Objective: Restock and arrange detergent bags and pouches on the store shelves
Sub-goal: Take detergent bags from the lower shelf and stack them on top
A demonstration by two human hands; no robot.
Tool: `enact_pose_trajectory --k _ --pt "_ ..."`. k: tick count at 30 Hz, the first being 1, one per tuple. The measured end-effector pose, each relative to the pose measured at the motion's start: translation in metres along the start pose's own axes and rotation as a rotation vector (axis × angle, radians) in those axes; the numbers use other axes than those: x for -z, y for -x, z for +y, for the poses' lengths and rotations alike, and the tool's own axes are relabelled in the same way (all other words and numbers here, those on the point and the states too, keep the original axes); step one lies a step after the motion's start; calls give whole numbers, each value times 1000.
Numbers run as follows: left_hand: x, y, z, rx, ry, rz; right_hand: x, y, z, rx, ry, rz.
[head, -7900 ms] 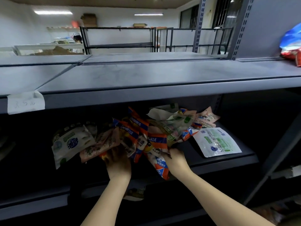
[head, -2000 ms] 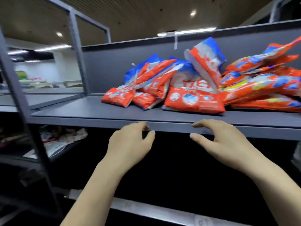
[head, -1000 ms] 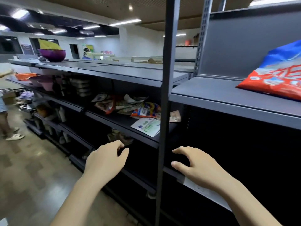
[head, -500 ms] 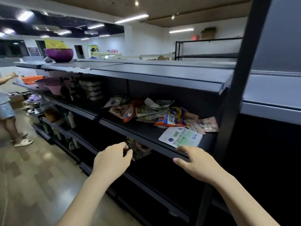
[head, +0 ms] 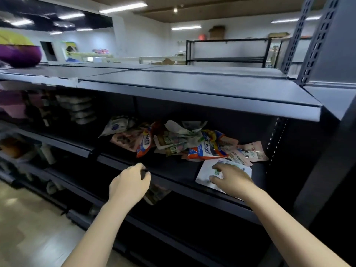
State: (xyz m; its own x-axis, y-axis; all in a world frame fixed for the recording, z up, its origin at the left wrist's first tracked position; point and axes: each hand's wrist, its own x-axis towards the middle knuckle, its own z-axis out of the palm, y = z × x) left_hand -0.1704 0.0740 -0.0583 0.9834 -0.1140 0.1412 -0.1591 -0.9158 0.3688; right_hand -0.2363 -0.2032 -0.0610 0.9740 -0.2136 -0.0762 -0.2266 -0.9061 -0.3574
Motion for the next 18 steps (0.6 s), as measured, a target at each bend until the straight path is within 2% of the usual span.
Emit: enact_pose_trajectory --k 7,10,12,14,17,18 --pt "-19 -104 -20 -86 18 -170 -25 -74 -13 -266 -130 72" --pt "-31 -143 -27 -80 39 -238 -37 -100 -17 -400 -294 136" --pt "-44 -163 -33 -114 122 -235 -39 -112 -19 -532 -527 200" --pt "-59 -180 -38 -164 225 -229 -42 -121 -25 -652 -947 234" --pt "-75 -199 -44 -245 250 -268 -47 -131 -36 -633 -1513 281" --pt "-79 -204 -45 -264 248 -279 -48 -134 -39 -606 -1604 282"
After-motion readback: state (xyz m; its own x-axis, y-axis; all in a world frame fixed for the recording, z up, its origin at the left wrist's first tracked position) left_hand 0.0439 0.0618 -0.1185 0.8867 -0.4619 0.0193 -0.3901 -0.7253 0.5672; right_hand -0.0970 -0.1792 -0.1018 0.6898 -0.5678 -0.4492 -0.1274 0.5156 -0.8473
